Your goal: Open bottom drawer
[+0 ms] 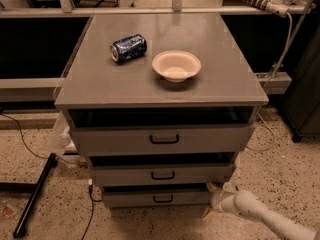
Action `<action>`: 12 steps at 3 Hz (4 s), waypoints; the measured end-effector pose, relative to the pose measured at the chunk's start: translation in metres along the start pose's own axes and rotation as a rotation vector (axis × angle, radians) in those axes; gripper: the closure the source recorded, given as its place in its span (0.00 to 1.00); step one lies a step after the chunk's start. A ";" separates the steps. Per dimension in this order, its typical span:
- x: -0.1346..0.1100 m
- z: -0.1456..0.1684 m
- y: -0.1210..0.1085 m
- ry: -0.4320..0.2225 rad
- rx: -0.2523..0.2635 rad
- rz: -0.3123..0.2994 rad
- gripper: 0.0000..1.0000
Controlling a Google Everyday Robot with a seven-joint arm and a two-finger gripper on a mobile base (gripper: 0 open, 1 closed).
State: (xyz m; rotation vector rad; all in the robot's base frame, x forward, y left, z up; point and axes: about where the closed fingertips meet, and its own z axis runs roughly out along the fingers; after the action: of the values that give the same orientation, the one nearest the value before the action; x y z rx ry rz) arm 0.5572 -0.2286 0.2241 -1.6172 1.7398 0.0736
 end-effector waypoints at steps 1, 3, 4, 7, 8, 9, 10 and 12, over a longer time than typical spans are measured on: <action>0.013 0.019 0.007 0.032 -0.037 -0.009 0.00; 0.022 0.048 0.024 0.056 -0.100 -0.036 0.00; 0.027 0.064 0.033 0.053 -0.130 -0.017 0.00; 0.022 0.058 0.028 0.053 -0.130 -0.017 0.64; 0.018 0.051 0.024 0.053 -0.130 -0.017 0.88; 0.014 0.046 0.021 0.053 -0.130 -0.017 1.00; 0.014 0.046 0.021 0.053 -0.130 -0.017 0.82; 0.011 0.042 0.024 0.014 -0.141 -0.003 0.35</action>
Offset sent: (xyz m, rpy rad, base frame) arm -0.0132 0.0008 -0.0706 -0.1011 0.1173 0.0601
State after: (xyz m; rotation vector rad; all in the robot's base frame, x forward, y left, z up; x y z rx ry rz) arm 0.5569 -0.2114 0.1775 -1.7253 1.7763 0.1882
